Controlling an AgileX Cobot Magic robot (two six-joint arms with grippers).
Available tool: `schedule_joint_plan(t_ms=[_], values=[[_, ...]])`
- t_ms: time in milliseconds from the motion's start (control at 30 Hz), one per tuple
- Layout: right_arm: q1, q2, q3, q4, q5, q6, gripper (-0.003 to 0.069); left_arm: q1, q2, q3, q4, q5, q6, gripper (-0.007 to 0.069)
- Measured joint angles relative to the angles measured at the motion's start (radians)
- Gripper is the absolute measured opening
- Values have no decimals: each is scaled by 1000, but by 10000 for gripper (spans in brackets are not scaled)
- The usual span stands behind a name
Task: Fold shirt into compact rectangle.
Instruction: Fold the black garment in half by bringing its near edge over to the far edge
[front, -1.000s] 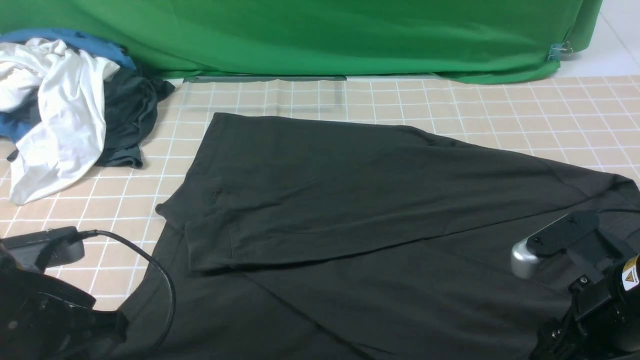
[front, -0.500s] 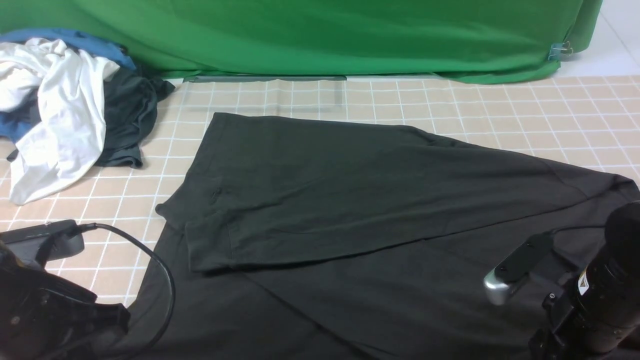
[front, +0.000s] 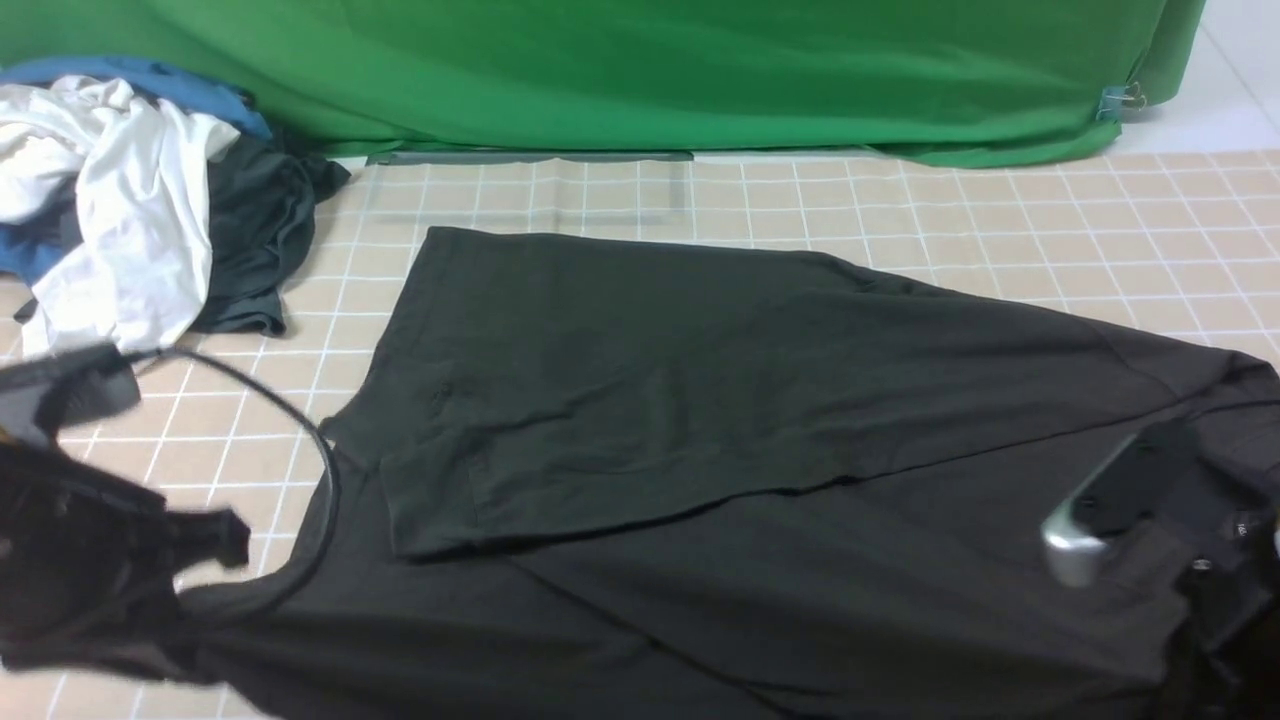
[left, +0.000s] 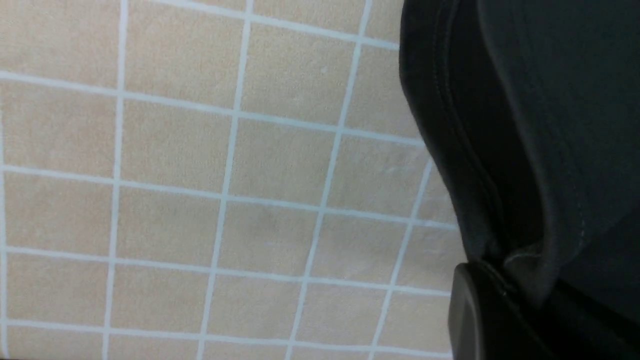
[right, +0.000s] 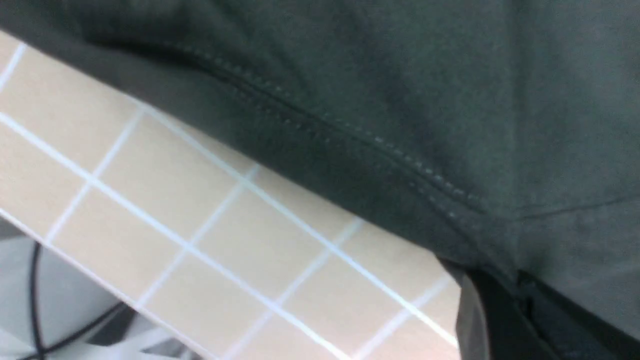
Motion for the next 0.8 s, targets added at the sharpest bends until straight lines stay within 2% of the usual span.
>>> schedule_joint_plan(t_ms=[167, 367, 600, 800], values=[[-21, -47, -27, -53, 13, 15, 41, 0, 20, -100, -15, -36, -79, 28], [-165, 24, -132, -59, -6, 3, 41, 0, 182, -291, -50, -57, -117, 28], [-299, 225, -330, -32, -7, -26, 41, -3, 464, -591, -127, -87, -127, 28], [-325, 438, -566, -9, 5, -50, 41, -8, 734, -928, -139, -92, -128, 28]])
